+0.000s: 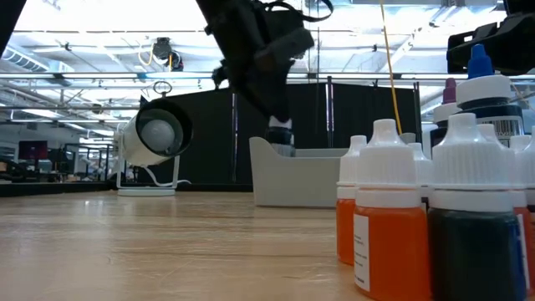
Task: Pick & Place food coloring
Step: Put the big black food coloring bottle into the gray bin
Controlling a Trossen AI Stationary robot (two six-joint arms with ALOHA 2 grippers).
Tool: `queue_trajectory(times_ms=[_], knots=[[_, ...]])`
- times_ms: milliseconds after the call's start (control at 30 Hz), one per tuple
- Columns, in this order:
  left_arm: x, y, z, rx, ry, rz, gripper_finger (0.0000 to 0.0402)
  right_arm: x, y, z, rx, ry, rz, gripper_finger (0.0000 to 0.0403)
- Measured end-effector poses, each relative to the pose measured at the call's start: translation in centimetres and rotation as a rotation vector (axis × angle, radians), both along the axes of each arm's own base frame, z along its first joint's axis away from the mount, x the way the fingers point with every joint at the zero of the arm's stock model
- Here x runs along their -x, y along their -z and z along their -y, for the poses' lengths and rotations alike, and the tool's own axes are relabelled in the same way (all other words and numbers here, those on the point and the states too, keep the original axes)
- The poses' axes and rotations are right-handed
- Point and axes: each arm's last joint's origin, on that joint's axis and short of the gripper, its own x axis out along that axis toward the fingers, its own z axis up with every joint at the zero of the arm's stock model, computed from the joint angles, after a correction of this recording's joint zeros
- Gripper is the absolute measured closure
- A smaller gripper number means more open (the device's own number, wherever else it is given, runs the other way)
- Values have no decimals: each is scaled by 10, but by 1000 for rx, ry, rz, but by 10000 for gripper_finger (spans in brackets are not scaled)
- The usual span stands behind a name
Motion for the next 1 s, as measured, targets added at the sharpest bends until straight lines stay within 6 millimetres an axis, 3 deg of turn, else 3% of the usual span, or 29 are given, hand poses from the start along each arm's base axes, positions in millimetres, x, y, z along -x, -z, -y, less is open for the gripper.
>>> queue_trajectory(times_ms=[867,1000], knots=[[3,5,2,18,-27,-30,272,0,0,0,-2,1,-2,403],[3,5,2,21,-30,-29,254,0,0,0,-3,0,-2,403]])
